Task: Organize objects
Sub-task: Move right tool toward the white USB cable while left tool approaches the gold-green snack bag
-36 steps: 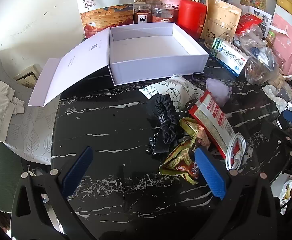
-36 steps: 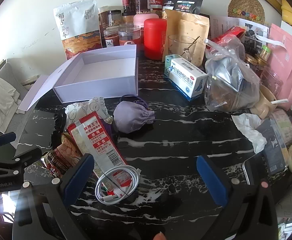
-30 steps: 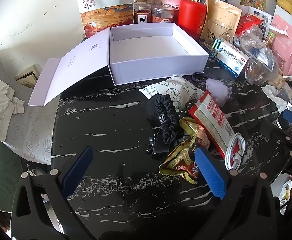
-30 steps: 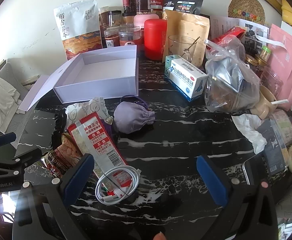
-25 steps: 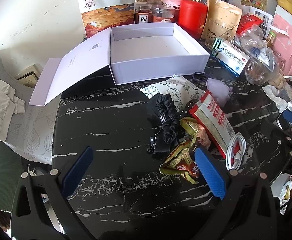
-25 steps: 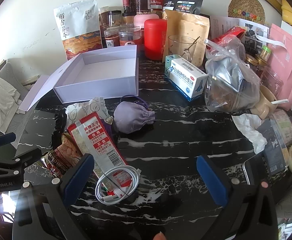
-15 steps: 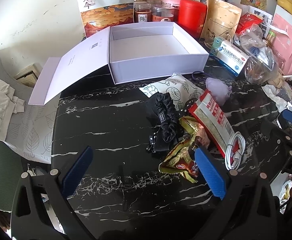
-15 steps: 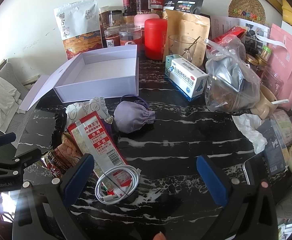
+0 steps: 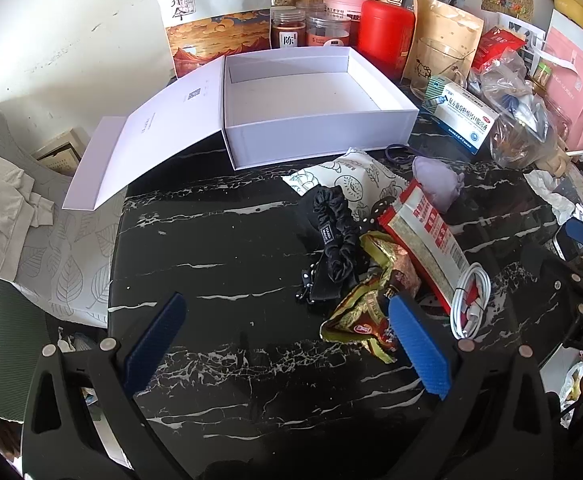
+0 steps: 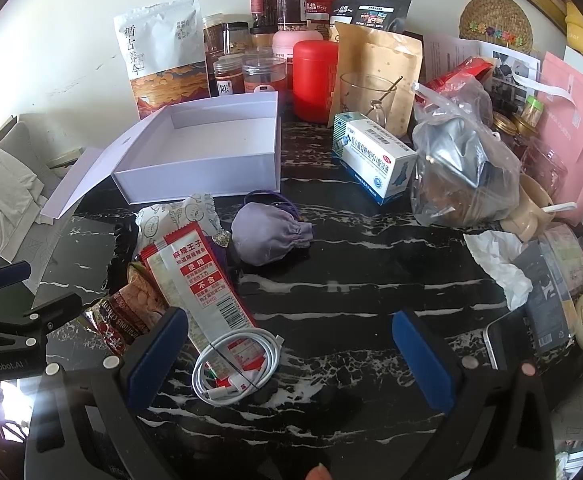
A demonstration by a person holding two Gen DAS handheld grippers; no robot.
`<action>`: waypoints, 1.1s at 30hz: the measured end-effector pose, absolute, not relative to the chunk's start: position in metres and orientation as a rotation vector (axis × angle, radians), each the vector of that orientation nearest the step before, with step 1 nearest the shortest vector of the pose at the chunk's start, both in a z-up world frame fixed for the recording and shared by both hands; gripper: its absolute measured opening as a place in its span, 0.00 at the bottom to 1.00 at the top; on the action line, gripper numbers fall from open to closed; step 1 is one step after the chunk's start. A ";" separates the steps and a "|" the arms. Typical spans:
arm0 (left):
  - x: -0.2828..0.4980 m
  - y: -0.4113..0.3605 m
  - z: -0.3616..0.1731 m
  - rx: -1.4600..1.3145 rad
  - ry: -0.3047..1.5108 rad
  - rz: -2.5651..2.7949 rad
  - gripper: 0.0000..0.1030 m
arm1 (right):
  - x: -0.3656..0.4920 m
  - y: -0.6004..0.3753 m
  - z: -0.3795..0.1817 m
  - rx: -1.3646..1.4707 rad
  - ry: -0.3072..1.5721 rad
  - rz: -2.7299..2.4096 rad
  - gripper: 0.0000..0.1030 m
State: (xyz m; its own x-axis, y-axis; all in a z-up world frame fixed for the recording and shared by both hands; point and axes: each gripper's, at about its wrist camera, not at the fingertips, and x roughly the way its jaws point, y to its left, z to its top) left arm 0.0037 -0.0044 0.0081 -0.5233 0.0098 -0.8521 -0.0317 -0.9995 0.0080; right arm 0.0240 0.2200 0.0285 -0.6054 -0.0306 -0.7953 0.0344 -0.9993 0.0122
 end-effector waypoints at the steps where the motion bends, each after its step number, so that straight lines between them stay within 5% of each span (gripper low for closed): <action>1: 0.004 -0.004 0.008 -1.522 0.035 2.720 0.99 | 0.025 0.220 0.029 1.377 0.007 -2.783 0.99; 33: 0.031 0.000 0.000 -1.542 0.006 2.684 0.99 | 0.046 0.221 0.015 1.408 -0.045 -2.724 0.99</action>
State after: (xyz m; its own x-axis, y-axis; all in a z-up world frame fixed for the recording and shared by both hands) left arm 0.0313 0.0004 -0.0001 -0.5031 0.0378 -0.8634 -0.0419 -0.9989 -0.0193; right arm 0.0463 0.2214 0.0147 -0.5761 -0.0801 -0.8135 0.0529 -0.9968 0.0607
